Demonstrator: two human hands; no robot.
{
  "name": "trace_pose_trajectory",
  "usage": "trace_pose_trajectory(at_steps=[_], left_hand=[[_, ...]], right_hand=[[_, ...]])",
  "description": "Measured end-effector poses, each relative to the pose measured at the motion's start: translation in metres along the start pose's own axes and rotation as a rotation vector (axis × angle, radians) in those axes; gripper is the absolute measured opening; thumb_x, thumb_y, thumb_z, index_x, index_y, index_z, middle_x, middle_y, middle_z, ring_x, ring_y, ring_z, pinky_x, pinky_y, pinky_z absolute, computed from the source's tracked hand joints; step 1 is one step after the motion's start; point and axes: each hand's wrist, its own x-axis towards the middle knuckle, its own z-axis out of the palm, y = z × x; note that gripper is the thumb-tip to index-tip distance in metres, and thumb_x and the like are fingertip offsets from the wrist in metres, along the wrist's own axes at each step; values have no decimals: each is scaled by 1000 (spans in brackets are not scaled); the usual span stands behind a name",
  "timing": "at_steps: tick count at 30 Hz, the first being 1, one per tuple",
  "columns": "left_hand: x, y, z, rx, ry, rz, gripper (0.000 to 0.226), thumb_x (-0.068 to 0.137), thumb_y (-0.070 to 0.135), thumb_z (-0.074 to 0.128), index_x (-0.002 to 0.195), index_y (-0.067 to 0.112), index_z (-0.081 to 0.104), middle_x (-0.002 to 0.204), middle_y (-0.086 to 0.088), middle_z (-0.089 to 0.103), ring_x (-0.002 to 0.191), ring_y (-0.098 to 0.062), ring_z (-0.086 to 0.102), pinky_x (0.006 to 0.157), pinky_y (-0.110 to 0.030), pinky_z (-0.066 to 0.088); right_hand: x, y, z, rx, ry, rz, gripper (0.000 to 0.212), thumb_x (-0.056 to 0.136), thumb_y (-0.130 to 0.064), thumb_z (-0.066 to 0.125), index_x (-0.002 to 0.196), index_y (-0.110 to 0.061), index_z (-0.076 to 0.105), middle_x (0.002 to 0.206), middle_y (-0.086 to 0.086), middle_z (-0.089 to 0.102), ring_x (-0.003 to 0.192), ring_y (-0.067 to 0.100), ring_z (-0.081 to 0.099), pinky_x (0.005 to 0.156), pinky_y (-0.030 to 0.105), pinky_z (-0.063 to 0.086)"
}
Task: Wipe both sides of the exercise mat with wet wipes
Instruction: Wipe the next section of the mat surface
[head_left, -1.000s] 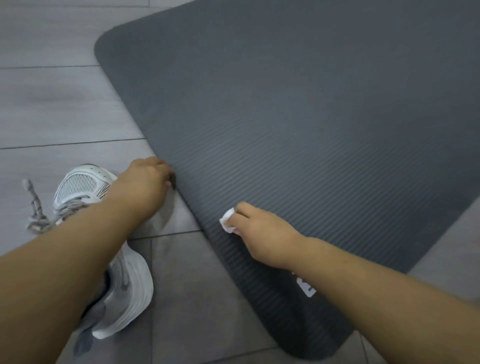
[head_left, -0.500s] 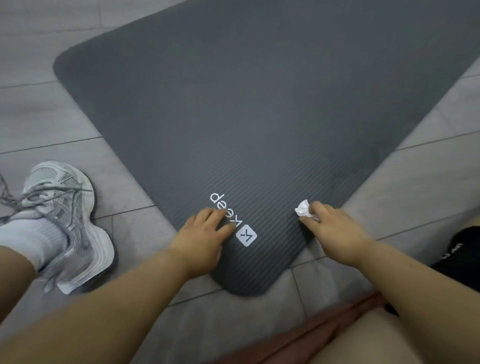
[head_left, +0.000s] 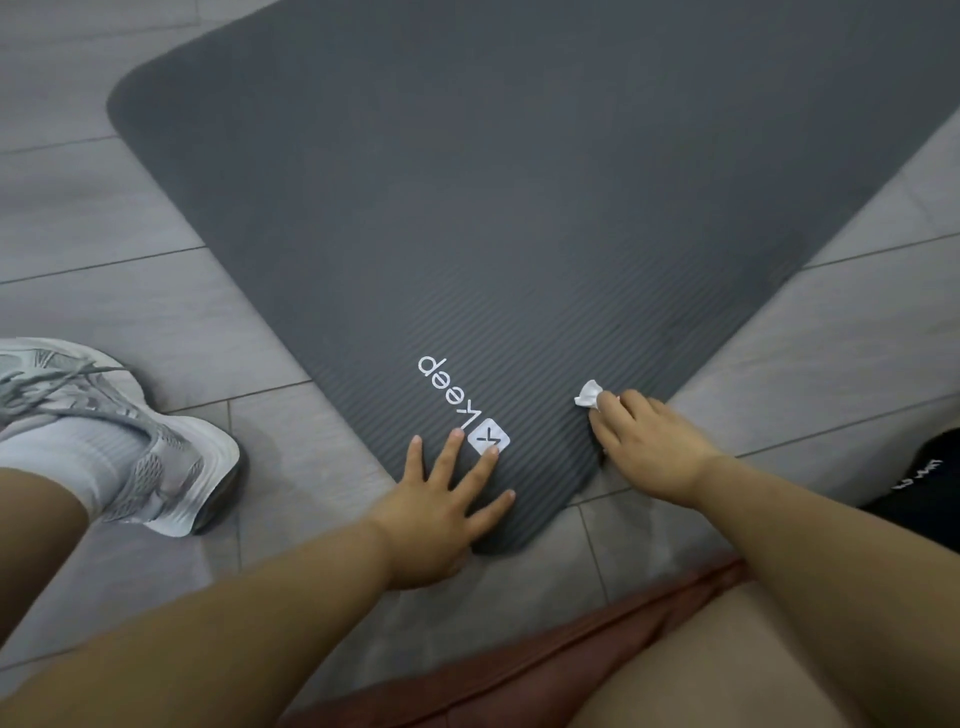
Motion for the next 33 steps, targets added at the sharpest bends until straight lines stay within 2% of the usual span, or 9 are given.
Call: trace_pose_trajectory(at_steps=[2,5,8,12,14,17,20,23,33], left_hand=[[0,2,5,61,28,33,56,97,25,13,149,11,0,151,-30,-10,129,-63,-11,94,-79,4],[-4,-7,8,194,29,25,50,89,13,24,128,0,54,129,-32,50,111,-60,46,79,-74,38],[-9,-30,15,276,101,14,46,83,15,32,108,6,70,111,-22,66,95,-49,62,67,-64,50],[-27,-84,-5,210,69,-19,49,82,14,31,114,10,68,117,-20,64,100,-48,61,76,-63,50],[-35,-112,-7,171,59,-82,48,97,12,25,144,13,35,150,-19,30,133,-47,32,104,-61,28],[-53,-157,-20,166,-78,-233,50,103,17,18,151,20,1,159,-3,-3,145,-31,4,116,-47,9],[-70,-206,-30,146,-31,-360,51,103,19,21,150,25,4,159,4,0,145,-25,7,117,-41,11],[-80,-245,-33,118,-64,-460,52,102,18,23,149,33,6,158,7,3,144,-23,12,115,-38,17],[-75,-236,-44,-69,-235,-578,34,95,17,41,126,25,51,130,1,52,117,-24,53,89,-34,44]], right_hand=[[2,-1,2,-21,34,-42,37,74,-2,29,84,4,64,92,15,37,57,28,46,44,33,39],[8,-7,2,-21,70,-59,32,76,-1,33,77,2,65,88,13,36,54,27,46,41,32,40],[26,-15,-3,38,146,-13,28,77,-2,37,74,1,64,85,11,32,53,27,47,39,31,40],[72,-27,-26,84,231,63,26,78,-7,39,75,-1,64,86,9,33,56,26,49,37,28,33],[102,-31,-36,118,260,97,25,76,-8,38,74,-2,63,88,9,33,56,27,49,36,27,31],[156,-36,-52,142,226,125,24,73,-8,39,73,-2,62,93,10,35,56,27,50,38,24,23],[212,-44,-79,184,90,181,13,77,0,52,87,2,60,109,17,44,72,31,52,43,27,29],[257,-48,-94,267,-135,211,28,91,-2,43,118,-2,48,135,14,28,101,31,45,62,34,35],[266,-7,-137,325,-347,188,32,90,-1,42,117,-15,51,106,6,38,81,29,49,65,36,41]])
